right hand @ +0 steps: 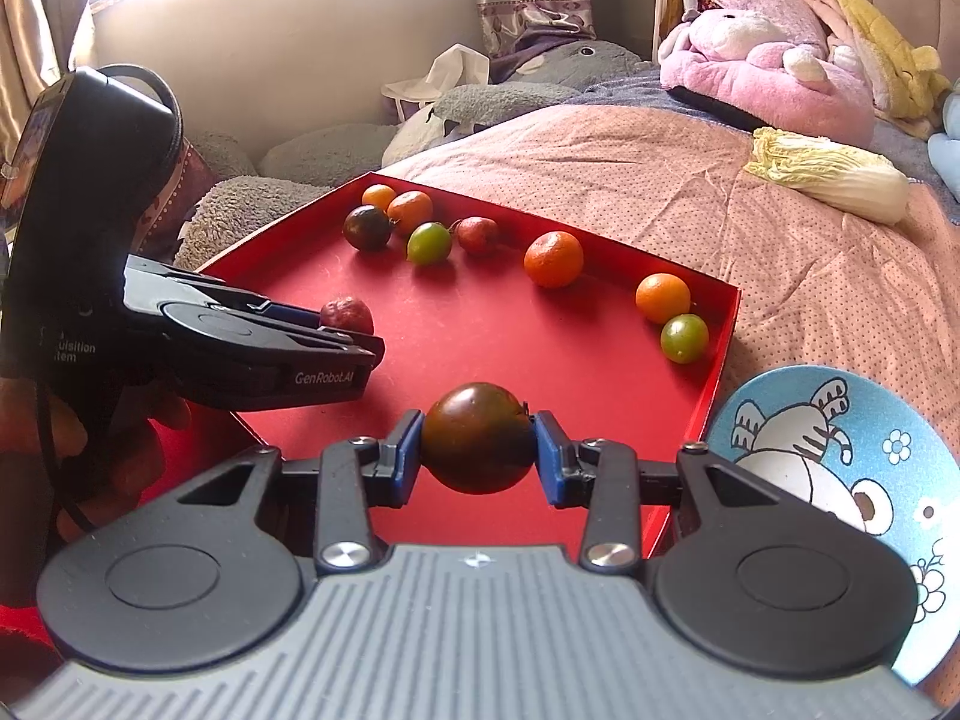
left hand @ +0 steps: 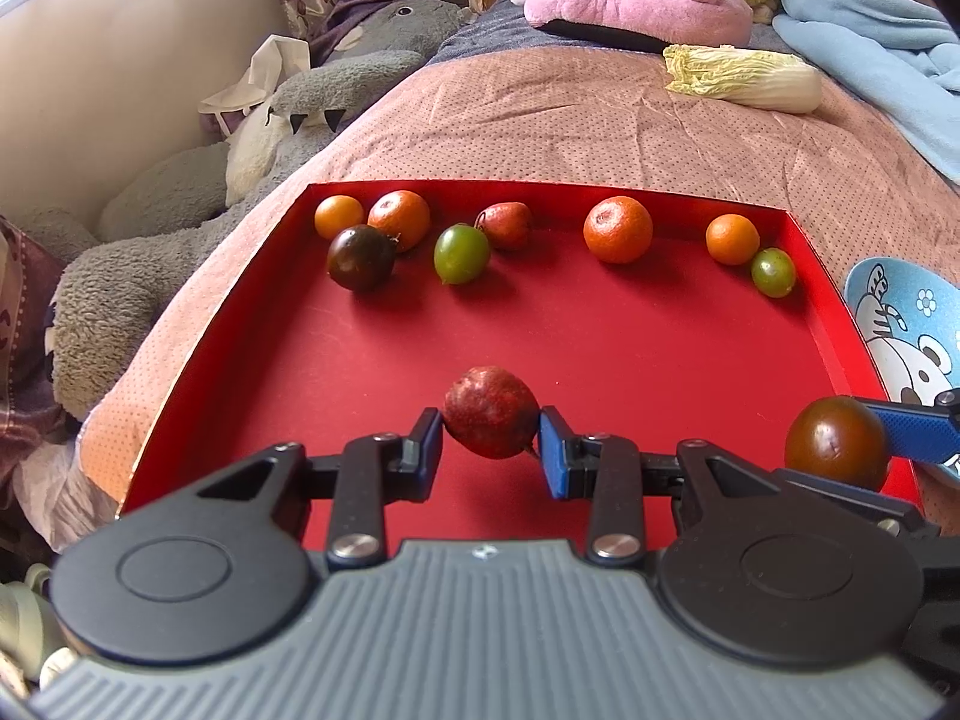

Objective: Organize fruits
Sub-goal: 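Carry the dark tomato in right tool and red fruit in left tool to the blue plate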

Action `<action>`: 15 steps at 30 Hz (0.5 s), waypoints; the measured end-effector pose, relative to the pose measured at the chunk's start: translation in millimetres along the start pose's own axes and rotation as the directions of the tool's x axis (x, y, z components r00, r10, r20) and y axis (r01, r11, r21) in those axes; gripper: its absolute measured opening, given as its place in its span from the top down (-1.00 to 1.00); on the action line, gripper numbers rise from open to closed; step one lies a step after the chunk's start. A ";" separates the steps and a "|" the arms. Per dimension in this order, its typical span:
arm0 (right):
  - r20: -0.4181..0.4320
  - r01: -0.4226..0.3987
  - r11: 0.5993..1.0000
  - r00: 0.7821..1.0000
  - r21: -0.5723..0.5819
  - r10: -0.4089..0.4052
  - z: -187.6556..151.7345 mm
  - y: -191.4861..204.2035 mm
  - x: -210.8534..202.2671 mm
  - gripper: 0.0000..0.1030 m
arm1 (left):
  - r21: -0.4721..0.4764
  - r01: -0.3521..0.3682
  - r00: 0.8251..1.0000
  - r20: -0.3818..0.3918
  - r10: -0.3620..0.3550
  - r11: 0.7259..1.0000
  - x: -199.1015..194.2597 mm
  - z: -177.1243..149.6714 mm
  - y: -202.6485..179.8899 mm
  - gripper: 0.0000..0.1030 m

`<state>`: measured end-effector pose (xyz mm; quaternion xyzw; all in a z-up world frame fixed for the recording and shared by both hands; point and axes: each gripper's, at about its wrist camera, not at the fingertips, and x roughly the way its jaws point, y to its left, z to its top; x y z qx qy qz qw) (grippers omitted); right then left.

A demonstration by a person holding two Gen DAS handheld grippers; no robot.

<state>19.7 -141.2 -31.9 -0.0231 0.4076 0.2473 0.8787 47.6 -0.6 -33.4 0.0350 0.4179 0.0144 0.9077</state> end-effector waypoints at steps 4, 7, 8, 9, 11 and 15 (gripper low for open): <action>0.009 0.000 1.000 1.000 0.007 0.000 0.4 -1.1 -3.0 0.13 | 0.003 0.008 1.000 -0.003 -0.008 1.000 -0.5 0.7 -3.1 0.27; 0.018 0.003 1.000 1.000 0.012 -0.003 0.5 -2.8 -6.9 0.13 | 0.010 0.012 1.000 -0.003 -0.012 1.000 -1.3 1.6 -6.7 0.27; 0.020 0.006 1.000 1.000 0.012 -0.006 0.6 -2.8 -8.3 0.13 | 0.009 0.016 1.000 -0.004 -0.016 1.000 -1.5 1.8 -7.8 0.27; 0.023 0.008 1.000 1.000 0.011 -0.009 0.7 -3.2 -9.5 0.13 | 0.009 0.019 1.000 -0.005 -0.019 1.000 -1.8 2.0 -8.6 0.27; 0.030 0.015 1.000 0.999 0.008 -0.015 0.6 -4.1 -12.1 0.13 | 0.009 0.025 1.000 -0.005 -0.025 1.000 -2.8 2.5 -11.2 0.27; 0.039 0.030 1.000 0.999 0.004 -0.030 0.4 -6.9 -17.0 0.13 | 0.012 0.040 0.999 -0.007 -0.040 0.999 -4.8 3.9 -16.7 0.27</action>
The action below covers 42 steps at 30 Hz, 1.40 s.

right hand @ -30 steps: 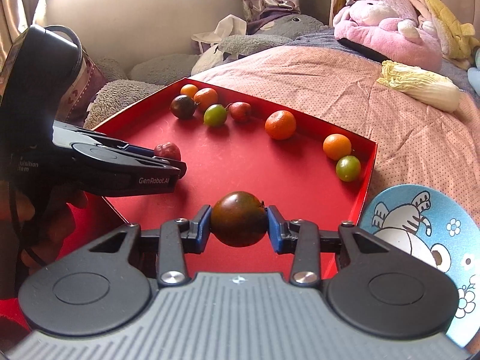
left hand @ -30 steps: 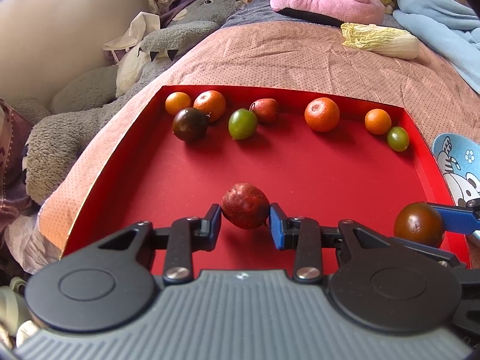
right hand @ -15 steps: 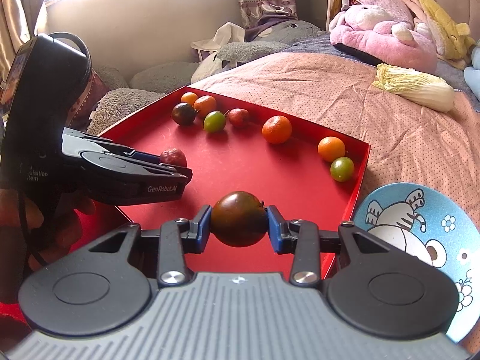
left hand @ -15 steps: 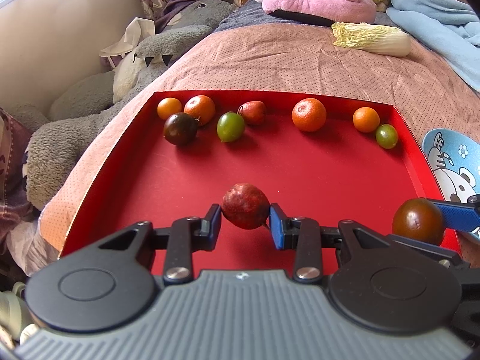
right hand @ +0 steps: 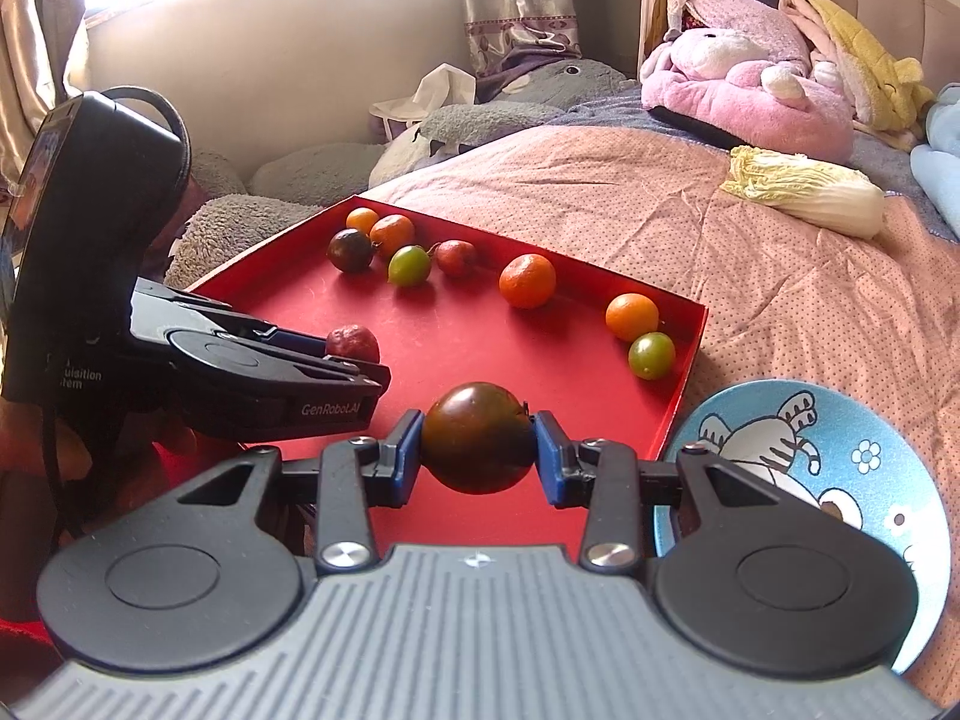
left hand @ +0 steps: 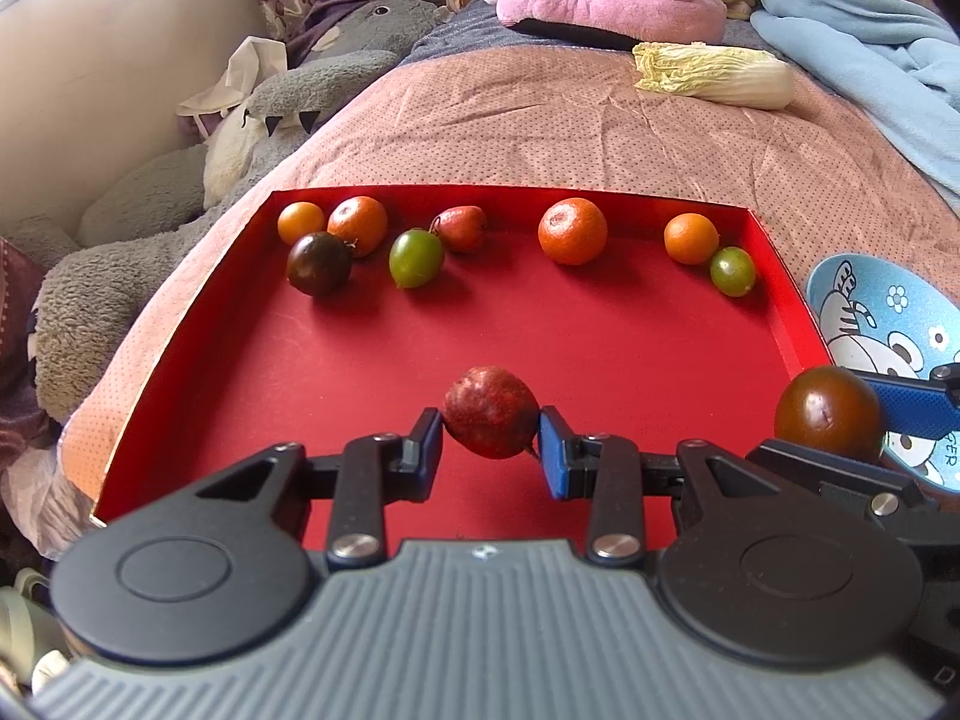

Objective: Organize fruits
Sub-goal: 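Carry the dark tomato in right tool and red fruit in left tool to the blue plate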

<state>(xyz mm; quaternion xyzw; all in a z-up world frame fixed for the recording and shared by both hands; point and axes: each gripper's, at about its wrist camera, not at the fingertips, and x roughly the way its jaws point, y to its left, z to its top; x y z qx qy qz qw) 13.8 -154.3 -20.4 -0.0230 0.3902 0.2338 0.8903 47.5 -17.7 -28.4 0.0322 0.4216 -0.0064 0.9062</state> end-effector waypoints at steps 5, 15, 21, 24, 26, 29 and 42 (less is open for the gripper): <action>0.008 0.023 1.000 1.000 0.016 -0.024 0.3 -9.2 -5.7 0.13 | 0.011 0.021 1.000 0.004 -0.021 1.000 -2.4 3.9 -8.3 0.27; 0.017 0.076 0.995 0.997 0.065 -0.077 -6.0 -32.9 -19.3 0.13 | 0.044 0.069 0.998 0.006 -0.069 0.997 -4.1 9.9 -31.5 0.27; 0.018 0.112 0.989 0.993 0.099 -0.114 -13.2 -49.9 -26.8 0.13 | 0.068 0.096 0.995 0.010 -0.097 0.993 -5.9 14.3 -47.3 0.27; 0.014 0.134 0.983 0.990 0.123 -0.137 -17.8 -60.5 -30.3 0.13 | 0.081 0.110 0.994 0.011 -0.111 0.991 -6.1 15.9 -55.4 0.27; 0.011 0.147 0.980 0.989 0.137 -0.149 -20.8 -66.3 -32.1 0.13 | 0.088 0.119 0.993 0.011 -0.120 0.989 -5.9 16.7 -61.0 0.27; 0.005 0.168 0.974 0.985 0.155 -0.171 -26.1 -75.4 -35.2 0.13 | 0.100 0.135 0.991 0.010 -0.136 0.986 -5.3 17.7 -68.6 0.27; -0.088 0.280 0.940 0.959 0.193 -0.268 -45.5 -108.8 -24.8 0.13 | 0.170 0.197 0.979 0.010 -0.202 0.965 -8.3 19.2 -108.3 0.27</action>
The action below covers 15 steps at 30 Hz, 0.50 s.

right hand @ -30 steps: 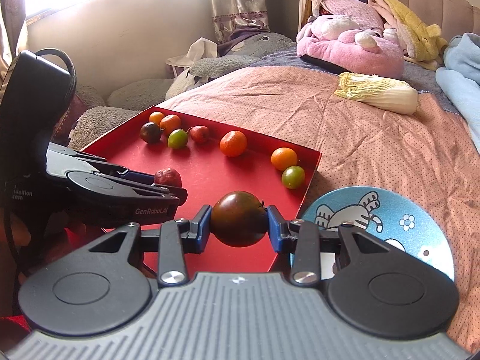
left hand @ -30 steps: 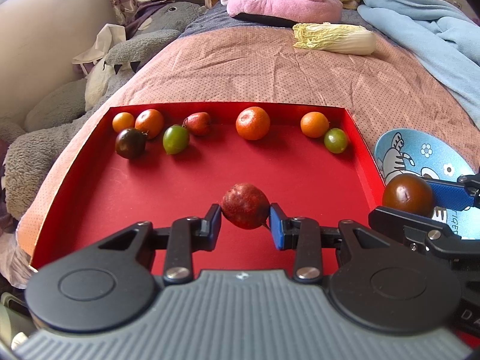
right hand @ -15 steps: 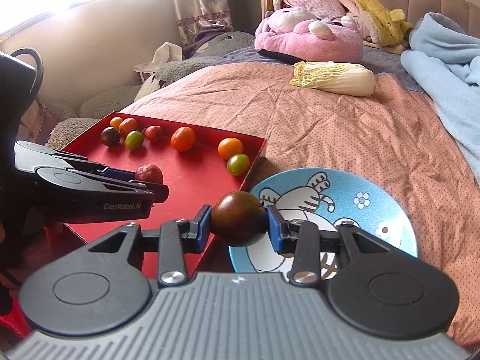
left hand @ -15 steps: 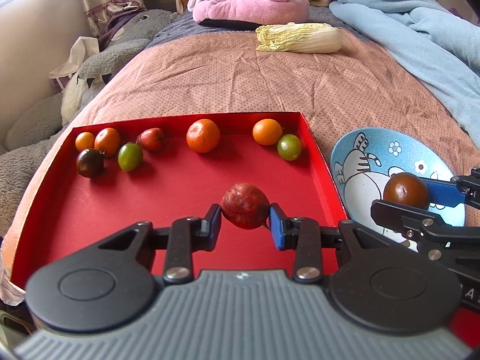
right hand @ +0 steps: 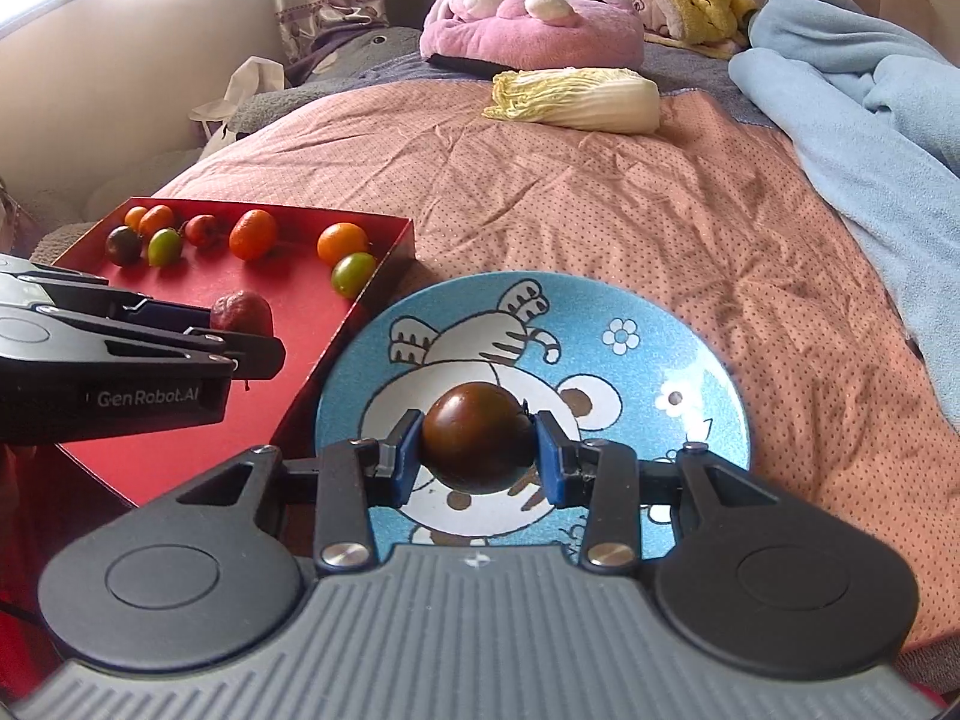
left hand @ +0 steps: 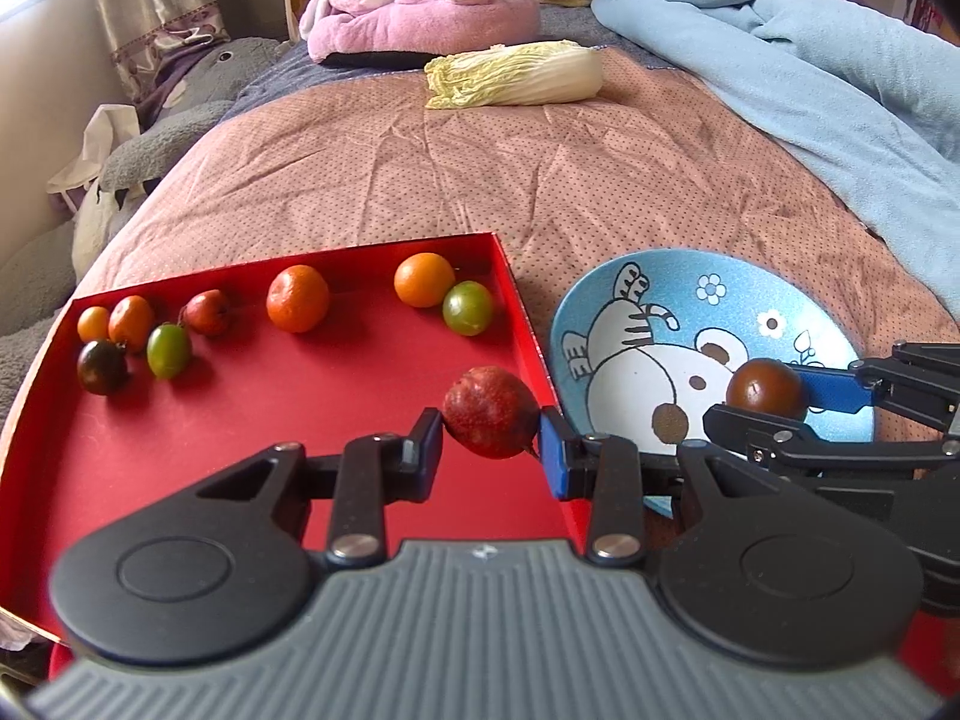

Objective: Organize fruits
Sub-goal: 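Carry the dark tomato in right tool and red fruit in left tool to the blue plate, then open left tool over the plate while right tool releases the dark tomato there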

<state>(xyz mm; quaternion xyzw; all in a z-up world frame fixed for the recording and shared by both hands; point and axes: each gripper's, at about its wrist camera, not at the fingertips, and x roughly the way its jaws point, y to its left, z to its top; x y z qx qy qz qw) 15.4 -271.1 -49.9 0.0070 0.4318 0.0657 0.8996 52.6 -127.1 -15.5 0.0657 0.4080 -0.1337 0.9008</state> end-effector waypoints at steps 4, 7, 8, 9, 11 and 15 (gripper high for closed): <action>-0.010 0.017 1.000 1.000 -0.002 -0.017 -1.1 -4.3 4.7 0.13 | 0.011 0.024 1.000 0.000 -0.024 1.000 2.4 2.9 -9.7 0.26; -0.009 0.026 1.000 1.000 0.005 -0.026 -1.1 -8.0 6.2 0.12 | 0.026 0.044 0.999 0.002 -0.044 0.999 5.3 4.7 -17.8 0.26; -0.009 0.028 1.000 1.000 0.008 -0.028 -1.1 -10.0 6.6 0.12 | 0.030 0.050 0.999 0.003 -0.050 0.998 6.5 5.3 -20.0 0.26; -0.009 0.030 0.999 0.999 0.009 -0.030 -1.1 -11.4 7.2 0.12 | 0.032 0.056 0.998 0.002 -0.056 0.998 8.6 6.4 -22.2 0.26; -0.012 0.034 0.999 0.999 0.009 -0.033 -0.7 -13.7 8.8 0.12 | 0.031 0.066 0.998 -0.002 -0.066 0.997 13.9 9.7 -25.7 0.26; -0.018 0.039 0.999 0.999 0.010 -0.039 -1.7 -18.2 10.7 0.12 | 0.031 0.084 0.997 -0.006 -0.083 0.996 26.7 18.1 -34.7 0.26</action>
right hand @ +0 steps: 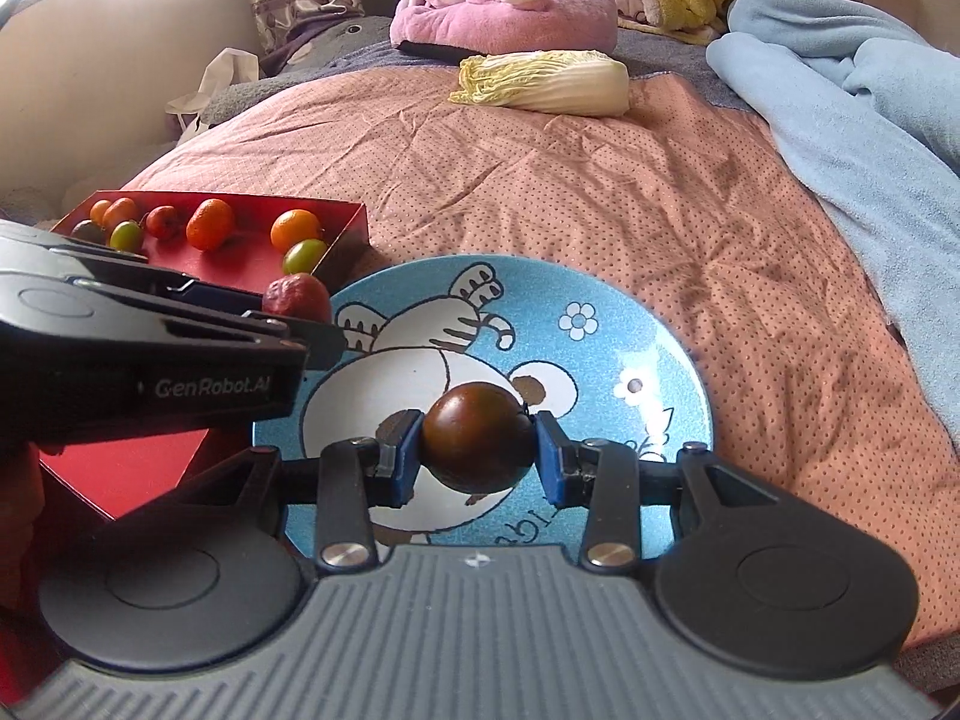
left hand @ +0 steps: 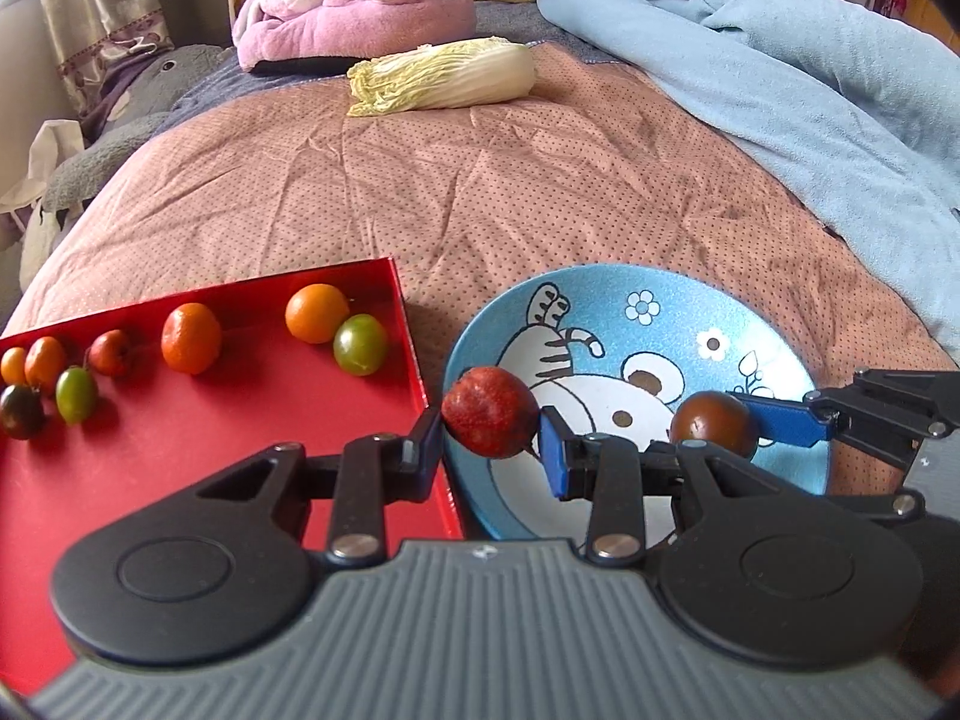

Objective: Organize fruits
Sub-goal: 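Open left tool over the plate while right tool releases the dark tomato there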

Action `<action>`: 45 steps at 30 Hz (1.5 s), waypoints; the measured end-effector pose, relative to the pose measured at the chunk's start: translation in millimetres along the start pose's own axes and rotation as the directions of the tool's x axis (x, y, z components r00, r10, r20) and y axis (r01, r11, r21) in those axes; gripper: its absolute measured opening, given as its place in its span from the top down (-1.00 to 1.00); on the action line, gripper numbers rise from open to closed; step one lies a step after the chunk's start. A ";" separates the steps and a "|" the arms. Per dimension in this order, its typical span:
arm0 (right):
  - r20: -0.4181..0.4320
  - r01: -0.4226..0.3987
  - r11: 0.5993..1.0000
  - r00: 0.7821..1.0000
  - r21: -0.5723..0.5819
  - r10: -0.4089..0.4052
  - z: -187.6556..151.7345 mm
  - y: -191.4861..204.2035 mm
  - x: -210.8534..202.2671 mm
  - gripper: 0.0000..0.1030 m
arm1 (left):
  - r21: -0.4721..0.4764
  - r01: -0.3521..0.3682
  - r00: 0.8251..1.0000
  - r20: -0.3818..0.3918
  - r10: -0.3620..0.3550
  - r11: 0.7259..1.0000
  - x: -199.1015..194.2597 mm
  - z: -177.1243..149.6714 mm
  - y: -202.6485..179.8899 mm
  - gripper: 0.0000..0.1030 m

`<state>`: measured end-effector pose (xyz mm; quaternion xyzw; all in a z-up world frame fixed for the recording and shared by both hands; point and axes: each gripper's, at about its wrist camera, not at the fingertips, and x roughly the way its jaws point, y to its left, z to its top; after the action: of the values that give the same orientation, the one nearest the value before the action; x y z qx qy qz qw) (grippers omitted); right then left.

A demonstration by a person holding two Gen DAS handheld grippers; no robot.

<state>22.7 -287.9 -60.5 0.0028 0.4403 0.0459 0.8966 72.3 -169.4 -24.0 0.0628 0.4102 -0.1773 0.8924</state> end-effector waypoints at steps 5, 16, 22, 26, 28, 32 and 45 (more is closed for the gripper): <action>-0.021 0.002 1.000 1.000 -0.003 -0.002 -5.1 -2.7 3.5 0.12 | -0.002 0.030 0.999 -0.019 -0.030 1.000 19.2 7.1 -12.6 0.26; -0.035 0.006 1.000 0.999 -0.006 -0.006 -7.8 -3.0 7.4 0.12 | 0.011 0.071 0.997 -0.025 -0.071 0.997 30.7 9.4 -21.6 0.26; -0.033 0.007 1.000 0.999 0.001 -0.007 -9.4 -3.4 6.9 0.12 | 0.007 0.078 0.997 -0.021 -0.078 0.997 27.1 4.4 -16.0 0.03; -0.023 0.005 1.000 1.000 0.011 -0.005 -9.6 -3.8 4.5 0.08 | 0.015 0.081 0.997 -0.014 -0.080 0.997 21.8 1.8 -13.0 0.00; -0.012 0.010 1.000 1.000 0.011 -0.010 -8.0 -3.9 2.1 -0.18 | 0.012 0.083 0.996 -0.012 -0.083 0.996 19.3 1.0 -11.1 0.00; 0.021 0.015 1.000 1.000 0.006 -0.015 -4.4 -2.8 -6.1 -0.54 | 0.004 0.090 0.996 -0.001 -0.090 0.996 11.2 -1.0 -7.2 0.00; 0.058 0.008 1.000 0.998 -0.027 -0.006 3.8 15.6 -19.2 -0.67 | -0.051 0.058 0.998 0.028 -0.057 0.997 -14.4 -9.4 14.4 0.00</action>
<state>12.8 -273.8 -42.3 -0.0097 0.4134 0.0487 0.9092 62.2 -149.7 -19.8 0.0253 0.4043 -0.1932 0.8937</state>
